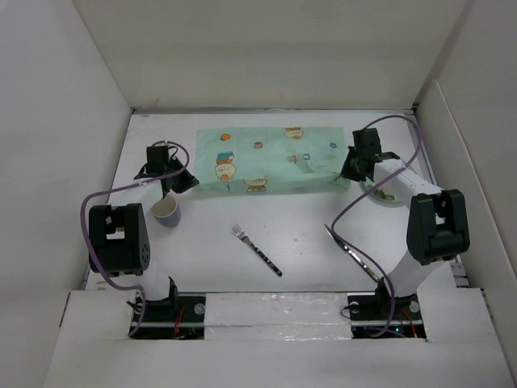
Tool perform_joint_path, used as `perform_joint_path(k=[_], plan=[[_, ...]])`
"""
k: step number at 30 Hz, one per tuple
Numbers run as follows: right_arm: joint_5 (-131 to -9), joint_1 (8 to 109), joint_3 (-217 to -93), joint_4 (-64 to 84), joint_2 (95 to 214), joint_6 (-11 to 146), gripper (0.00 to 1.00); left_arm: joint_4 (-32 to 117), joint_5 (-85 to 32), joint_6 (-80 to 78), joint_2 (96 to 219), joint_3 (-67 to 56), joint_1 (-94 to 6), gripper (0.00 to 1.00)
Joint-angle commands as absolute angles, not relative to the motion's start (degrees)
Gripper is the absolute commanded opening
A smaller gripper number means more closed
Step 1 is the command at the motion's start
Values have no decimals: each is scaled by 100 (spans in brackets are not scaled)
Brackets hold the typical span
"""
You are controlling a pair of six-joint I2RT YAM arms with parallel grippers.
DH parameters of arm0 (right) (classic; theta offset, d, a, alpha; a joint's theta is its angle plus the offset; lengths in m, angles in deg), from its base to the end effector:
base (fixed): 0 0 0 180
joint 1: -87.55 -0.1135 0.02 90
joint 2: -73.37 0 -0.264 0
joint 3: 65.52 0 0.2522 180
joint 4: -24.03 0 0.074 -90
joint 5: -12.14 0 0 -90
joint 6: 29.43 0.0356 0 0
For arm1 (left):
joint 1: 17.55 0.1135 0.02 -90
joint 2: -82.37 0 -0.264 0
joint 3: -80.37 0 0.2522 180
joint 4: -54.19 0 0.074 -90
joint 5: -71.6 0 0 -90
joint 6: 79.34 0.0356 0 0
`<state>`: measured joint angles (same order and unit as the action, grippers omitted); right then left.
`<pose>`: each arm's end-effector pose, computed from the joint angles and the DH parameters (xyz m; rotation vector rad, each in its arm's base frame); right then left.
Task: Set the dinner table for one person
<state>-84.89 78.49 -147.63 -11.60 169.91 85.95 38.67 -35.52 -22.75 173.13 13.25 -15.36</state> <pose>0.3606 0.0531 0.2291 0.4000 2.4062 0.1193 0.3385 0.0025 0.2081 -0.5437 2.2291 -0.6245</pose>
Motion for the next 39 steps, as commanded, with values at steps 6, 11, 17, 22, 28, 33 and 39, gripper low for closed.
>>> perform_joint_path(k=[6, 11, 17, 22, 28, 33, 39], plan=[[-8279, 7876, -13519, -1065, 16215, 8904, 0, 3789, -3054, -1852, 16552, 2047, -1588, 0], [-8164, 7876, -12850, -1118, 15688, 8983, 0, 3481, -3043, -1782, 16104, 2337, -1588, 0], [-8296, 7876, -12709, -1337, 15380, 8975, 0, 3287, -3114, -1702, 15787, 2557, -1588, 0], [-8480, 7876, -12726, -1408, 15353, 8983, 0, 3243, -3272, -1641, 15761, 2583, -1588, 0], [-8621, 7709, -12770, -1504, 15485, 9036, 0, 3129, -3299, -1535, 15664, 2539, -1588, 0], [-8735, 7603, -12867, -1619, 15485, 9036, 18, 3076, -3439, -1492, 15620, 2434, -1588, 13], [-8796, 7603, -13209, -1943, 15239, 8984, 35, 2901, -3736, -1474, 15541, 2049, -1588, 35]])
